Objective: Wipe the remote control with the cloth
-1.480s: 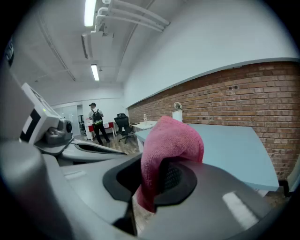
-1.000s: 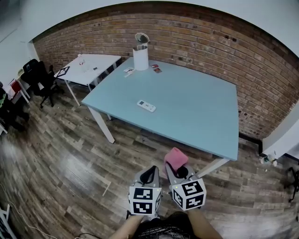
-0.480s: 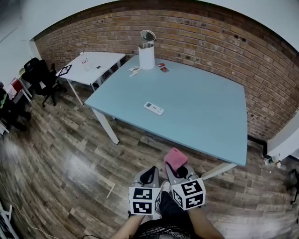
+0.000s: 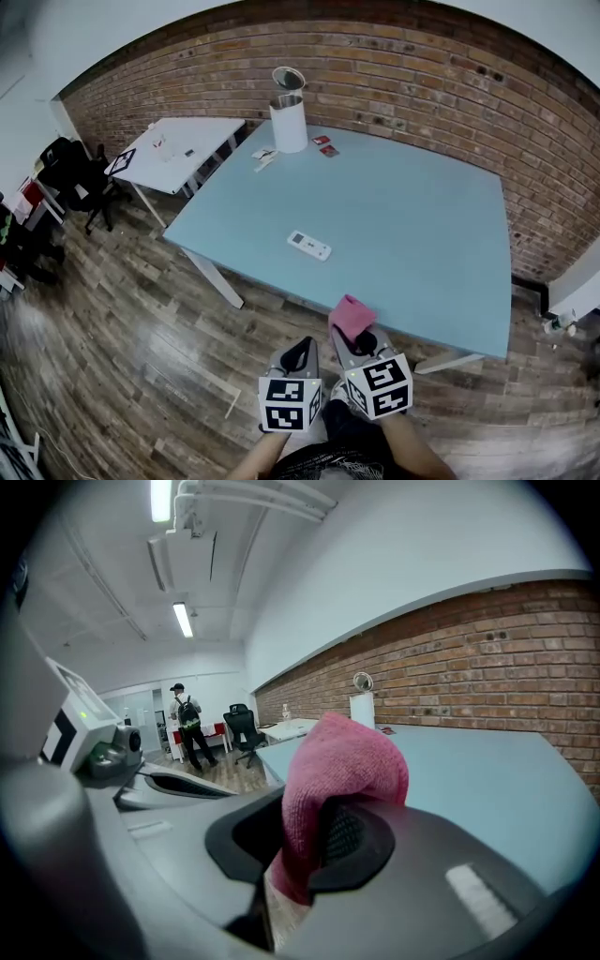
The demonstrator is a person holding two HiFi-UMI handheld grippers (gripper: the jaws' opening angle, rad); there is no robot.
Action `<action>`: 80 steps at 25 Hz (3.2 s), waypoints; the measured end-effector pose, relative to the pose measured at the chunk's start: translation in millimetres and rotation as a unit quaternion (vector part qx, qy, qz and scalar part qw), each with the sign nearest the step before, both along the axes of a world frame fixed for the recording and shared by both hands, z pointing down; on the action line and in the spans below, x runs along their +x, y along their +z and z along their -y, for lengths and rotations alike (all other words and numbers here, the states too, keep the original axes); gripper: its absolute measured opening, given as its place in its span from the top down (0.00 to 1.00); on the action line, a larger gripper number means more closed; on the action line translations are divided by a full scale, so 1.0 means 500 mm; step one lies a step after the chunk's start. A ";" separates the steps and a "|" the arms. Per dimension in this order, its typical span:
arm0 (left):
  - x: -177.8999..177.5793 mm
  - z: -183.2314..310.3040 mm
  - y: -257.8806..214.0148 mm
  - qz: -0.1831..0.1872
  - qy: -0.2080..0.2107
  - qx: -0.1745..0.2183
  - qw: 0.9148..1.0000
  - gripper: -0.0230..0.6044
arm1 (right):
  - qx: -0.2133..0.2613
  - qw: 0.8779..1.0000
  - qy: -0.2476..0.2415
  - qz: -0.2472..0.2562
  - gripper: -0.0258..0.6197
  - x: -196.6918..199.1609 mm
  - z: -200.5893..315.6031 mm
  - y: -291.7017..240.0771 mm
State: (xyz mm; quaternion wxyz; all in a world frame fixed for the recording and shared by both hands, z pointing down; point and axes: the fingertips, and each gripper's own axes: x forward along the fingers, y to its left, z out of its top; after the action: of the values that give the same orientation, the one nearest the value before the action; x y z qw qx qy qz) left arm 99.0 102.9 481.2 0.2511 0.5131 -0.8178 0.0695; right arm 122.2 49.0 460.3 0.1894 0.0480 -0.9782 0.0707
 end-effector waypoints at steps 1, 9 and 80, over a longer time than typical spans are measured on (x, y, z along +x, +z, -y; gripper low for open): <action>-0.011 0.013 0.002 0.001 0.004 -0.003 1.000 0.97 | -0.004 1.000 0.000 -0.001 0.87 -0.012 0.013 0.002; -0.090 0.113 0.029 -0.008 0.050 -0.020 0.999 0.97 | -0.036 0.999 -0.007 -0.014 0.87 -0.104 0.095 0.038; -0.386 0.362 0.299 0.180 0.748 -0.372 0.519 0.59 | -0.063 0.935 0.342 -0.062 0.87 -0.254 0.335 0.101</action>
State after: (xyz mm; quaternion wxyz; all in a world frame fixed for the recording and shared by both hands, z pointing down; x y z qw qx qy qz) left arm -93.9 -78.3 630.6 0.1225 0.7721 -0.0603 0.6206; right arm -4.6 -118.6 511.0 0.2162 0.3723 -0.8825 0.1893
